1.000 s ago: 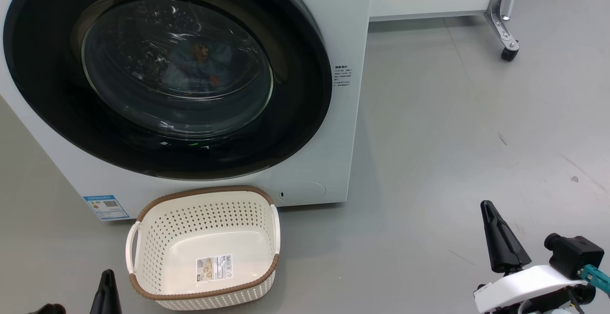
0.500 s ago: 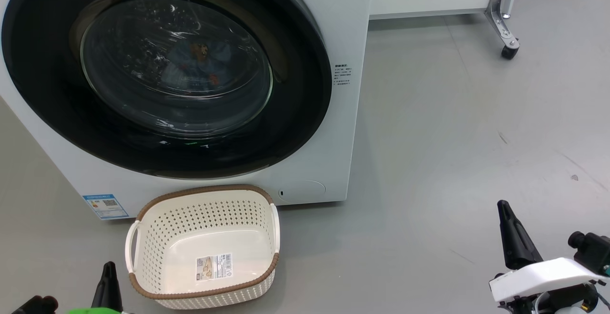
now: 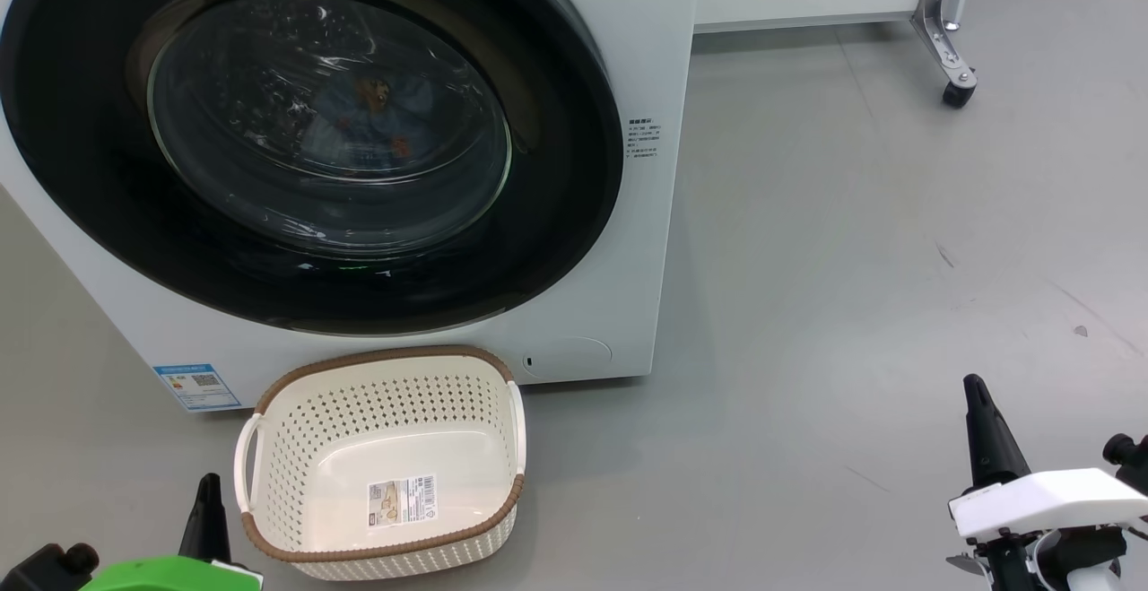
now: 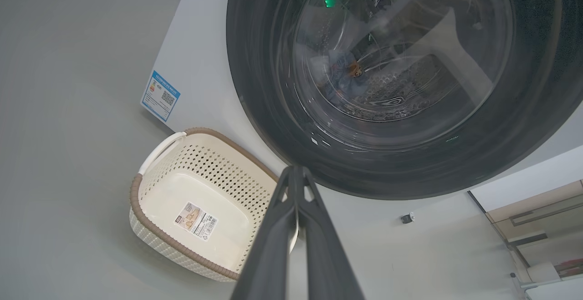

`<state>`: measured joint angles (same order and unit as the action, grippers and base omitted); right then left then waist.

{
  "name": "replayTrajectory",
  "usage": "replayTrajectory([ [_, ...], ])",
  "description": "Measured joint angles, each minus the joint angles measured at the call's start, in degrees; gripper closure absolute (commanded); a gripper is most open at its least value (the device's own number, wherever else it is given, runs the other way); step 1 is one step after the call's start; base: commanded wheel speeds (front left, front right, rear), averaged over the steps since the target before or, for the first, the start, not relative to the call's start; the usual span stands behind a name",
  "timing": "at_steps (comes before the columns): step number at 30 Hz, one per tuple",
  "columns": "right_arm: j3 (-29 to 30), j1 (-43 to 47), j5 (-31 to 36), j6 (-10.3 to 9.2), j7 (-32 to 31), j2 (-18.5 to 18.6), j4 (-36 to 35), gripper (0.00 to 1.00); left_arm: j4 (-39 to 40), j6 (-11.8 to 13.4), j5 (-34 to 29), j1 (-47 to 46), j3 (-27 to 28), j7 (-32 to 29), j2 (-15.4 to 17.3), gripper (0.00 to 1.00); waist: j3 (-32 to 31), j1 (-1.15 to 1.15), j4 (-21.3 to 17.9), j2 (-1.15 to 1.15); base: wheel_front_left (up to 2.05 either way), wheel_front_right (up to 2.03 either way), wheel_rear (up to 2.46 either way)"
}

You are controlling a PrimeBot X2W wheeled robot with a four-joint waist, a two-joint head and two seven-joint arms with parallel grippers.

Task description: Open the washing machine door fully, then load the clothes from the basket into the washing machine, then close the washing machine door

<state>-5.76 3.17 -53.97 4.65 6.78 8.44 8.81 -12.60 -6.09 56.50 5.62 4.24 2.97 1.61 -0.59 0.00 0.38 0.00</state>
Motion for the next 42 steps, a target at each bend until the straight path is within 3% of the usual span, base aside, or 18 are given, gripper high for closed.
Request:
replayTrajectory([
  [42,6.84,-4.43,-35.49,1.36,-7.38,-2.21,4.93,1.00,-2.58,-0.53,29.24,-7.42,0.90,-8.05,0.01,1.00,0.66,0.00,-0.30,0.00,0.00,0.00,0.00],
])
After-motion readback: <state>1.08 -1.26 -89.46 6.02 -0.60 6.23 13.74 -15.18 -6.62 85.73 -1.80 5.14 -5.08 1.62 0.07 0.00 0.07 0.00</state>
